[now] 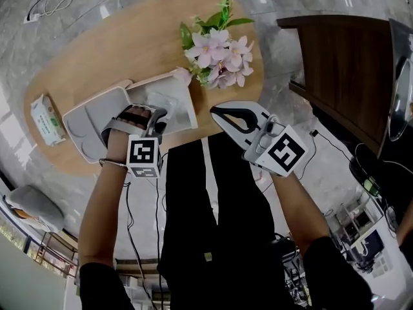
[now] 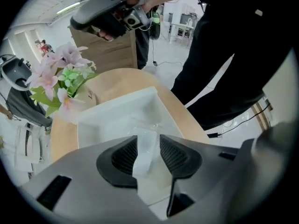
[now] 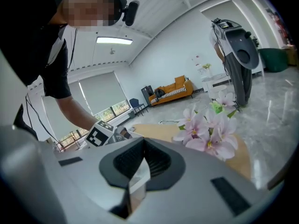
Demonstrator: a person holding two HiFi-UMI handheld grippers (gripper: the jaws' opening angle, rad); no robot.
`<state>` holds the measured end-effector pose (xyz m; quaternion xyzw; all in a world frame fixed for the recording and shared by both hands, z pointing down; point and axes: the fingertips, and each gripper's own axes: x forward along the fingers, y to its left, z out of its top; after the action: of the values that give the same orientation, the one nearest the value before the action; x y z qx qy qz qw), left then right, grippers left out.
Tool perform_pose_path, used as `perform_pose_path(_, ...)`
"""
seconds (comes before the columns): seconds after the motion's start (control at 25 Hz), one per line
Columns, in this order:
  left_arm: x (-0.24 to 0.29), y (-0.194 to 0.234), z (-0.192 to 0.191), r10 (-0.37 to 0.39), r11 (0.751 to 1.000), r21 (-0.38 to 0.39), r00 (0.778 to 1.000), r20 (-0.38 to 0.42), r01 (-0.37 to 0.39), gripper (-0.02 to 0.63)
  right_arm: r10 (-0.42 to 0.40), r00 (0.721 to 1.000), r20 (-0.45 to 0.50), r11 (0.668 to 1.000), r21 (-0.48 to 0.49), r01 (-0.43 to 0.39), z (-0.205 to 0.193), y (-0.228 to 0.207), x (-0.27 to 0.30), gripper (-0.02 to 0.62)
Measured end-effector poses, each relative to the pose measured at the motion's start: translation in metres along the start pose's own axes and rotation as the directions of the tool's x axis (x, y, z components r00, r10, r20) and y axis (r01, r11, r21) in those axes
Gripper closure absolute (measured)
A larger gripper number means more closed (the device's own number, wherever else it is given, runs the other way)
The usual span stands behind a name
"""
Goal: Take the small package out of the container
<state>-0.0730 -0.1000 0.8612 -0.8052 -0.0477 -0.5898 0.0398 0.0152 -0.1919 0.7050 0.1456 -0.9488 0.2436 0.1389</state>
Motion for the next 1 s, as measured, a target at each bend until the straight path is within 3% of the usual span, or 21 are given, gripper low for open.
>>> perform_pose_path(0.32,0.017,-0.004,0.002,-0.042,0.996,0.076,0.995,-0.094,0.050,0.445,0.013,1.000,-0.001,1.000,0.008,-0.013,0.001,-0.001,0.000,0.583)
perform_pose_path(0.56,0.022,-0.007,0.000,-0.085,0.994,0.062,0.987,-0.135,0.094,0.443,0.013,1.000,0.015,1.000,0.007,-0.013,0.003,-0.005,-0.006,0.583)
perform_pose_path(1.0,0.011,-0.002,0.007,-0.068,0.997,0.036,0.994,-0.090,0.071,0.505,0.006,1.000,0.017,1.000,-0.001,-0.006,0.014,-0.002,-0.010,0.583)
